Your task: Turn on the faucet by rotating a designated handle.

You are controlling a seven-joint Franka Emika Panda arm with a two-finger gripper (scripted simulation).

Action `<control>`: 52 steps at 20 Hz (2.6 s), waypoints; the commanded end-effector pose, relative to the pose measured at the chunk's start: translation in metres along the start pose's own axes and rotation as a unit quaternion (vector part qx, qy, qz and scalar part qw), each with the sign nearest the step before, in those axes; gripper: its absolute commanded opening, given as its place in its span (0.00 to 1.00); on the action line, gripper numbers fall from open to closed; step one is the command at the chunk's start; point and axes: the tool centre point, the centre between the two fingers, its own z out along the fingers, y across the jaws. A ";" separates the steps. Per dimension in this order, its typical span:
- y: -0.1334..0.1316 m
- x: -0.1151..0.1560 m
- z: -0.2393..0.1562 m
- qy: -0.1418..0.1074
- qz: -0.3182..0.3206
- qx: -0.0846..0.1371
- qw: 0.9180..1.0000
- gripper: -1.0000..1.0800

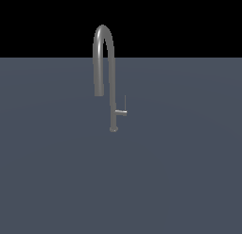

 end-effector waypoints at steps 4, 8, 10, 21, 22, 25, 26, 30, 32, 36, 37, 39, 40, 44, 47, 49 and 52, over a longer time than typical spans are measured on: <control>0.000 0.001 0.000 -0.001 0.002 0.002 1.000 0.00; -0.001 0.007 0.002 -0.008 0.009 0.009 1.000 0.00; -0.001 0.011 0.003 -0.013 0.016 0.015 1.000 0.00; -0.003 0.057 0.016 -0.068 0.079 0.076 0.992 0.00; -0.003 0.062 0.019 -0.075 0.087 0.084 0.990 0.00; -0.002 0.080 0.025 -0.097 0.112 0.108 0.983 0.00; -0.002 0.086 0.028 -0.104 0.120 0.116 0.980 0.00; 0.000 0.109 0.039 -0.133 0.154 0.149 0.968 0.00; 0.001 0.120 0.045 -0.148 0.171 0.166 0.960 0.00; 0.005 0.143 0.059 -0.177 0.205 0.199 0.942 0.00; 0.006 0.149 0.063 -0.185 0.213 0.208 0.937 0.00; 0.007 0.160 0.071 -0.200 0.230 0.225 0.925 0.00; 0.008 0.165 0.075 -0.207 0.239 0.234 0.920 0.00; 0.013 0.187 0.094 -0.237 0.273 0.268 0.893 0.00; 0.016 0.202 0.109 -0.260 0.299 0.295 0.870 0.00; 0.019 0.212 0.120 -0.275 0.316 0.312 0.852 0.00; 0.022 0.227 0.138 -0.298 0.343 0.339 0.824 0.00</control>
